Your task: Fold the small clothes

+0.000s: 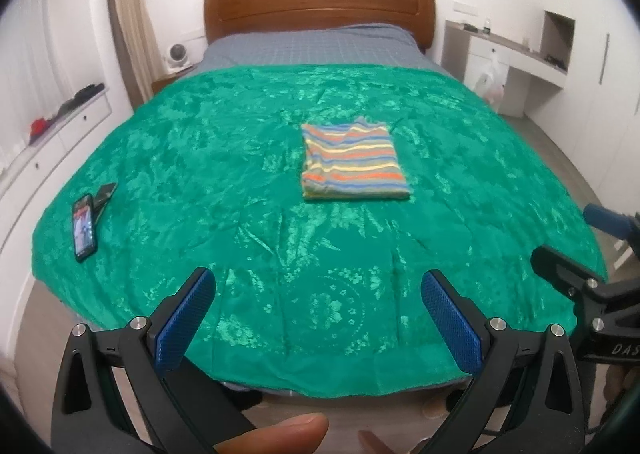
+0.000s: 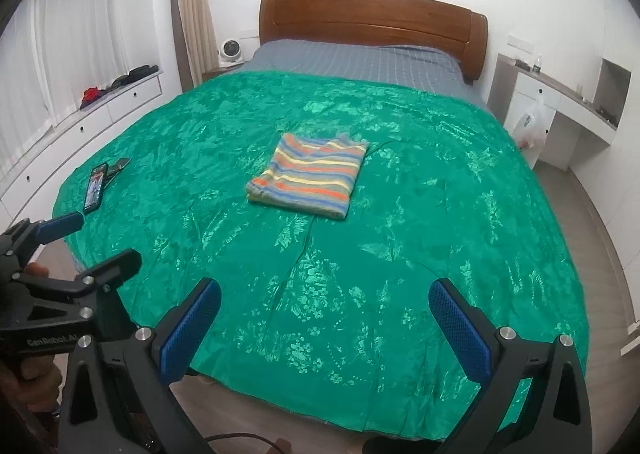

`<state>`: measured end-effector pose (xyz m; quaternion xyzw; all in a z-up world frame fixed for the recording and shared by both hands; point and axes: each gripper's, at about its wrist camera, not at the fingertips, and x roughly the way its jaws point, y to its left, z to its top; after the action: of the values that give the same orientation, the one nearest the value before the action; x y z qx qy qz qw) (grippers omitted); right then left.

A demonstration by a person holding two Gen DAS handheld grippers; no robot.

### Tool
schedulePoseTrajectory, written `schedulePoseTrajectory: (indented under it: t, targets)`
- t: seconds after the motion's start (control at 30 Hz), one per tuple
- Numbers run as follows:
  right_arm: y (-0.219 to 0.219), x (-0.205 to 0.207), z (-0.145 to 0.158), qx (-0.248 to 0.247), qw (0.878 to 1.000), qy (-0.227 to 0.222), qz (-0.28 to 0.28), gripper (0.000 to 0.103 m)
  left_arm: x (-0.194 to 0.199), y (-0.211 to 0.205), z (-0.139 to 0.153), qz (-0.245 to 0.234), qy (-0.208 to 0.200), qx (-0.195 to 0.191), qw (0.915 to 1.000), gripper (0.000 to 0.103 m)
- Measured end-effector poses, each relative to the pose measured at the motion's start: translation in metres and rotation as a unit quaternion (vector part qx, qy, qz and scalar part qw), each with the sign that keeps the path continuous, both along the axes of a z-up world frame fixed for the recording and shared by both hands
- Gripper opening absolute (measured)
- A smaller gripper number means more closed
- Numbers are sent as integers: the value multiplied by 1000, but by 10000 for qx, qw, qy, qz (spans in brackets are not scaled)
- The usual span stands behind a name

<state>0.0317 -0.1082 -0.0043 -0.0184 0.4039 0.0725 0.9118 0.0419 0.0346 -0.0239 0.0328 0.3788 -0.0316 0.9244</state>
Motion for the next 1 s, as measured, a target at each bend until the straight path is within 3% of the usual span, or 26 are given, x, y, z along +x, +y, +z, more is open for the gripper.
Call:
schedulePoseTrajectory:
  t: [0.73, 1.0]
  targets:
    - [-7, 8, 9, -371, 9989, -49, -296, 102, 12, -11, -4, 165, 63, 369, 9992, 103]
    - [-6, 7, 10, -407, 9987, -108, -297, 102, 15, -11, -1, 145, 56, 302, 9994, 103]
